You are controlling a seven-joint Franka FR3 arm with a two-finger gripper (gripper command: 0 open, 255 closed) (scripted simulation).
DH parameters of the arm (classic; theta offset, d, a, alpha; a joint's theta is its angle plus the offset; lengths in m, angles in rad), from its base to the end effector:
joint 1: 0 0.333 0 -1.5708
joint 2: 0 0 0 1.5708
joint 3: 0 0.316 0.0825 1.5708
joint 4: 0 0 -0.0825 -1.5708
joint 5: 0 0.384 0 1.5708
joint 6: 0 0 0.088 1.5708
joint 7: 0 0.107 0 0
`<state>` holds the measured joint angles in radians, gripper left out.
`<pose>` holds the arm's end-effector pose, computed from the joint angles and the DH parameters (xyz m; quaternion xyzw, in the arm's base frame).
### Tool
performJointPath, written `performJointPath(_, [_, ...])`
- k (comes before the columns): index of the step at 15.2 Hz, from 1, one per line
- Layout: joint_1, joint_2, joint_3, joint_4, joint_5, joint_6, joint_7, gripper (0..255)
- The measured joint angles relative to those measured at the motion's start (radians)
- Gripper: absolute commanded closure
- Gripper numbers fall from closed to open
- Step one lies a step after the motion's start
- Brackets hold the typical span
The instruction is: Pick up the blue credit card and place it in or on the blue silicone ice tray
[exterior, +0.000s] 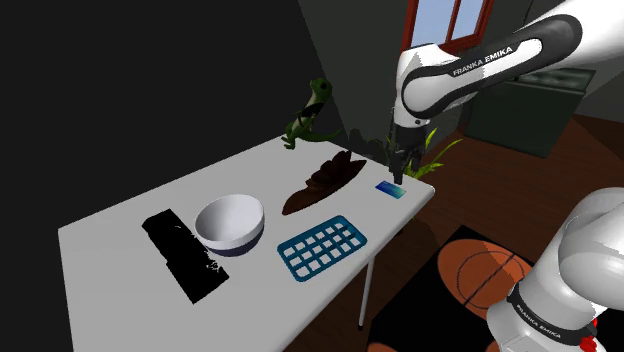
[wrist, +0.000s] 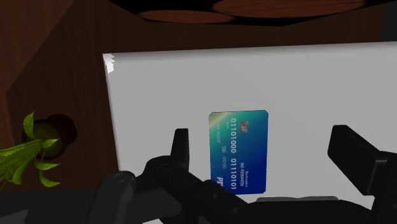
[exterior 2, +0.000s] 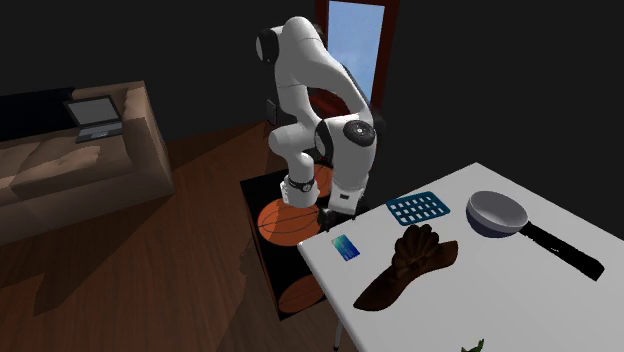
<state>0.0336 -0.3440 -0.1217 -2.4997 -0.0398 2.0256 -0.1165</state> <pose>0.4086 -0.0381 0.3965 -0.9974 -0.0289 0.0653 0.0097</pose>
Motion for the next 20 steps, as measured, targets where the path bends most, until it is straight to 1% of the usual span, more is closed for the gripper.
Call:
performJointPath(3, [0.002, 0.06, -0.006, -0.007, 0.006, 0.052, -0.01, 0])
performJointPath(9, [0.002, 0.096, -0.01, -0.063, 0.008, 0.142, -0.015, 0])
performJointPath(15, [0.003, 0.105, -0.01, -0.068, 0.009, 0.157, -0.014, 0])
performJointPath(16, [0.003, 0.105, -0.01, -0.068, 0.009, 0.157, -0.014, 255])
performJointPath(20, [0.001, 0.103, -0.011, -0.066, 0.008, 0.158, -0.015, 255])
